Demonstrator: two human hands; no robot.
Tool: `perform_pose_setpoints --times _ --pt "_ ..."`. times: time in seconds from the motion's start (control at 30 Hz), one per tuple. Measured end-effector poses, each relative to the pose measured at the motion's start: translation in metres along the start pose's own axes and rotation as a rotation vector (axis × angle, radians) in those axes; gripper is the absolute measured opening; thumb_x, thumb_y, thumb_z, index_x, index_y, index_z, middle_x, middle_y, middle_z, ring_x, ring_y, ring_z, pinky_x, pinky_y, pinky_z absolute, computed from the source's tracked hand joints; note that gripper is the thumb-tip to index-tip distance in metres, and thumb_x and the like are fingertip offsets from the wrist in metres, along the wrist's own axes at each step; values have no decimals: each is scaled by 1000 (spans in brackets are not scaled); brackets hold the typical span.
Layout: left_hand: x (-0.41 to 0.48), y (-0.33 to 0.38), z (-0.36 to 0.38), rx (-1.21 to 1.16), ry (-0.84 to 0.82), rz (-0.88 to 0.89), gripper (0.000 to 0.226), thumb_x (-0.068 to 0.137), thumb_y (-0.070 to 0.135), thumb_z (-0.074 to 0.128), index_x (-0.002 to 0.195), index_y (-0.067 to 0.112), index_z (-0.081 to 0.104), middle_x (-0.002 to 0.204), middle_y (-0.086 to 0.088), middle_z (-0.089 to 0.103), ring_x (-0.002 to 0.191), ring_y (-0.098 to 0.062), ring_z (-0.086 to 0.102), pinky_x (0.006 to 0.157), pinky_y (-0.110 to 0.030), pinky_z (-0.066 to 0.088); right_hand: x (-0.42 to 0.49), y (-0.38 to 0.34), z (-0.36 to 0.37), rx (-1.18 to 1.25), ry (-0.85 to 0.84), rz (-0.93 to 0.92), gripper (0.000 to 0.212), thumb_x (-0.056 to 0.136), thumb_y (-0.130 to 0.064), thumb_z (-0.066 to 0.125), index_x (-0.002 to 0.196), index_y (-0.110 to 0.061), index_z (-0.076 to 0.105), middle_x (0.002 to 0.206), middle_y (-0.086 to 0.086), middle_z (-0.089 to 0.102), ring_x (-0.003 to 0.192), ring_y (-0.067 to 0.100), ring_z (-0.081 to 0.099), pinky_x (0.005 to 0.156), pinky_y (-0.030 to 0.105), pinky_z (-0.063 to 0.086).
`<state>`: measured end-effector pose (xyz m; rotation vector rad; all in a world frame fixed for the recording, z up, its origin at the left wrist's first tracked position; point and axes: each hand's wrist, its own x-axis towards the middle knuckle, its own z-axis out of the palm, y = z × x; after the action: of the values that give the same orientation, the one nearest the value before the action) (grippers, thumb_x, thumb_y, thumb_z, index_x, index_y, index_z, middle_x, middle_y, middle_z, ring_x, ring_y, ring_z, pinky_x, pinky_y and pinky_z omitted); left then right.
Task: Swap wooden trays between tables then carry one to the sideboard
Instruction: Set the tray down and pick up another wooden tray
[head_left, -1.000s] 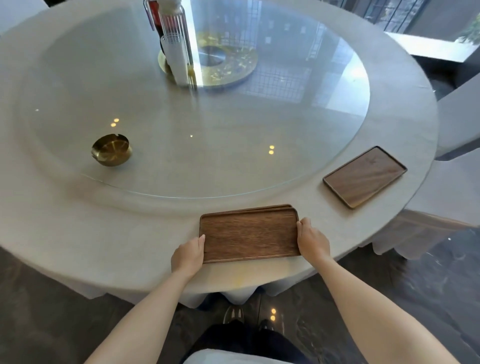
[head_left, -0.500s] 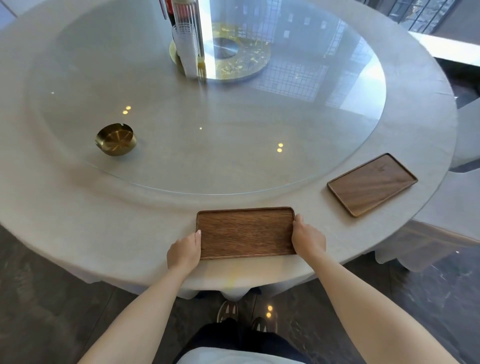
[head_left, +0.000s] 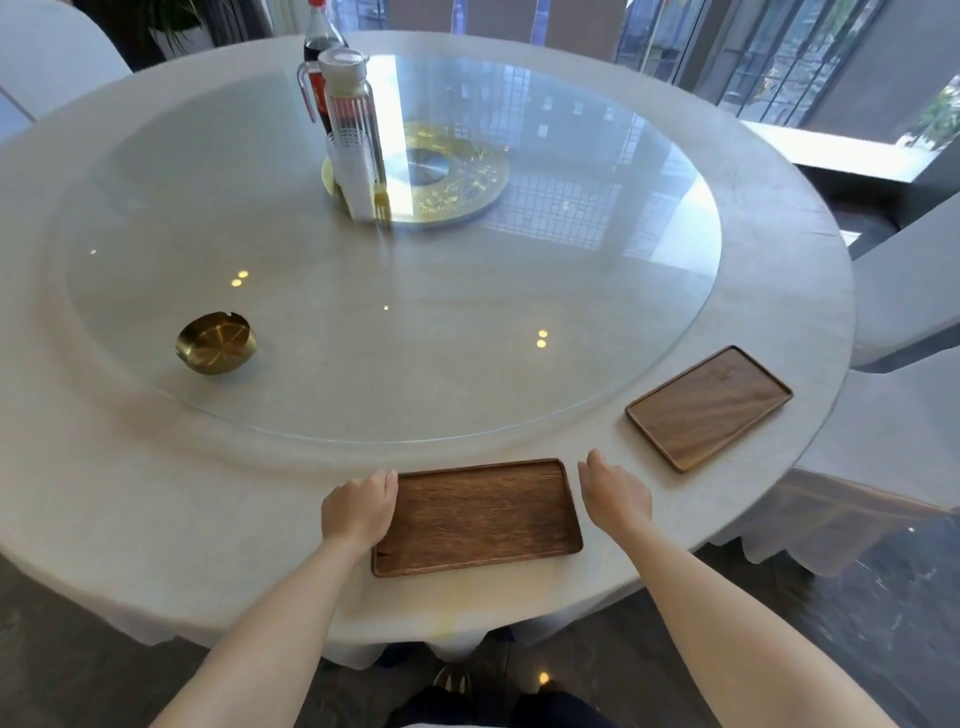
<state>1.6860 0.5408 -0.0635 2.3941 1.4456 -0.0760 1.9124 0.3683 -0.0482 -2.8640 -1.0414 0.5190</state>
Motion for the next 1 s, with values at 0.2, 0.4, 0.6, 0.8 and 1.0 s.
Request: perform_pose_setpoints --times 0.2,0.4,0.6,0.8,1.0 --pt "19 64 4 -130 27 -30 40 98 30 29 73 7 49 95 -22 68 91 -39 60 65 -32 33 33 40 -38 134 75 35 14 98 -19 25 86 -12 29 99 19 66 92 37 61 63 35 35" --pt "20 150 27 -229 62 -124 39 98 32 28 70 9 42 87 -21 66 80 -35 57 65 -33 34 80 119 -77 211 132 23 24 99 -29 24 95 -10 39 105 15 64 100 35 58 68 35 35" --pt "20 248 48 -237 19 -153 40 97 36 29 70 10 42 90 -19 65 89 -36 59 67 -32 34 125 206 -111 249 145 28 30 99 -28 24 104 -5 43 114 18 62 104 34 58 71 36 37" --pt "20 318 76 -204 -89 -167 39 97 41 28 77 13 46 105 -18 67 101 -35 59 72 -33 37 153 259 -115 250 84 37 37 99 -31 25 113 -4 44 121 18 57 108 35 54 76 39 39" --pt "19 351 90 -125 -176 -270 53 97 46 26 109 7 60 120 -17 63 114 -34 56 91 -35 44 167 282 -107 261 33 13 38 99 -31 26 119 -4 45 124 17 51 113 34 49 86 40 42"
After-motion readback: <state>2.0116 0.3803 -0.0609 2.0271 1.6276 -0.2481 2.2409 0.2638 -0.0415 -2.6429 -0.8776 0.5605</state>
